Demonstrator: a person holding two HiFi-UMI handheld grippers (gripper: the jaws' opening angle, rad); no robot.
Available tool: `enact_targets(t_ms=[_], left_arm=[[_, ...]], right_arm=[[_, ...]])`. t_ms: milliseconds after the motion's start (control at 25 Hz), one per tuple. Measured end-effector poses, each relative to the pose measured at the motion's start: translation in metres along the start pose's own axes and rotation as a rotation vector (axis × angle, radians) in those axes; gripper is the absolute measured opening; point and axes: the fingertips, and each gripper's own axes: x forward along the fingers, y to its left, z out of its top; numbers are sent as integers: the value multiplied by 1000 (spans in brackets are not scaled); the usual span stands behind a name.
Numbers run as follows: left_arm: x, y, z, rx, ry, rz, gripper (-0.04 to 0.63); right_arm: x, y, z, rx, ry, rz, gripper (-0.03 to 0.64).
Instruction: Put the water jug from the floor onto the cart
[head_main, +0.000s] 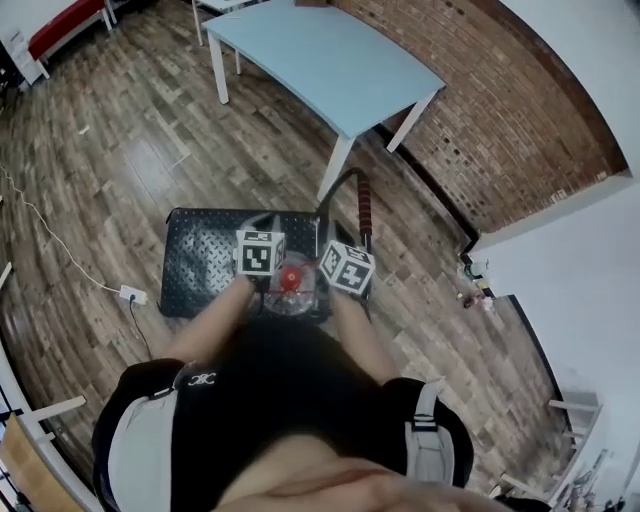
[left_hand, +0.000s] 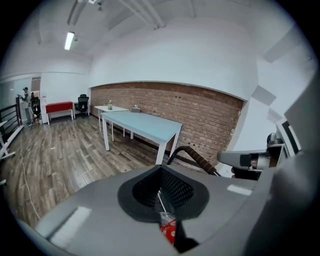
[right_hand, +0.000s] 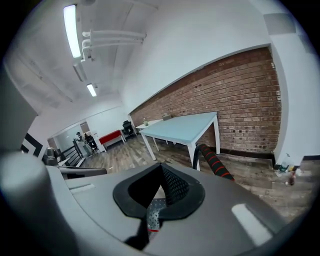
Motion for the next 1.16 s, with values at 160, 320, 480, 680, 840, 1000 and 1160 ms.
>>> enact_targets(t_ms=[160, 320, 480, 680, 840, 1000, 1160], left_arm=[[-3, -10, 6, 23, -23, -21, 0], [-8, -7, 14, 35, -31, -18, 0], [-6, -6, 8, 17, -13, -25, 0], [-5, -4, -1, 23, 17, -24, 0], [-2, 0, -10, 25, 46, -22, 0], [0, 4, -12, 8, 56, -21, 0], [2, 6, -7, 5, 52, -23, 0]], right_arm=[[-2, 10, 0, 34, -5, 82, 12], [-2, 20, 1, 21, -8, 108, 12], [-5, 19, 0, 17, -3, 100, 12], [-3, 17, -11, 30, 23, 88, 12], [-2, 15, -17, 39, 39, 77, 12], [0, 14, -17, 39, 41, 71, 12], [4, 13, -13, 39, 38, 71, 12]])
